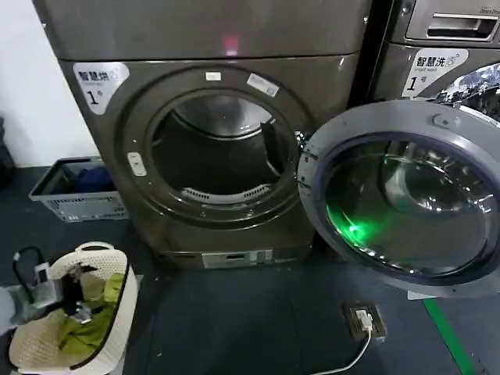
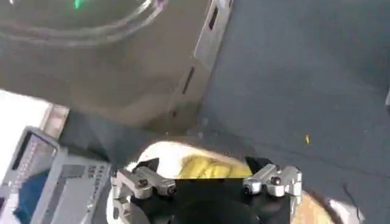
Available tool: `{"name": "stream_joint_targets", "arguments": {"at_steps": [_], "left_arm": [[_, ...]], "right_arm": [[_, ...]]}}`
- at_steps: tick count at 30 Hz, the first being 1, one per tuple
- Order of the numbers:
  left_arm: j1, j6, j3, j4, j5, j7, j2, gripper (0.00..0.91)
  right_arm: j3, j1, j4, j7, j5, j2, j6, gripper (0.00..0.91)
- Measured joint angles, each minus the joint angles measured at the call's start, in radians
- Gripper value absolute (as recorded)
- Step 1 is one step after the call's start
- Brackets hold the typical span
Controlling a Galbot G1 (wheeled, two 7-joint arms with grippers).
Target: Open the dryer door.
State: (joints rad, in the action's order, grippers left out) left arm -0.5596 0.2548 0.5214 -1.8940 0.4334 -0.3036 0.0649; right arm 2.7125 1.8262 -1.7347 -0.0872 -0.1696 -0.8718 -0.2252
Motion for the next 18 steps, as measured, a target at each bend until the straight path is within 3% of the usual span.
{"name": "stream_joint_targets", "arguments": {"at_steps": [18], "left_arm": [[-0.051, 0.01, 0.0, 0.117, -0.042, -0.057, -0.007, 0.907]], "right_arm": [[-0.001, -0.007, 0.026, 0.0, 0.028, 0.003, 0.026, 0.907]]}}
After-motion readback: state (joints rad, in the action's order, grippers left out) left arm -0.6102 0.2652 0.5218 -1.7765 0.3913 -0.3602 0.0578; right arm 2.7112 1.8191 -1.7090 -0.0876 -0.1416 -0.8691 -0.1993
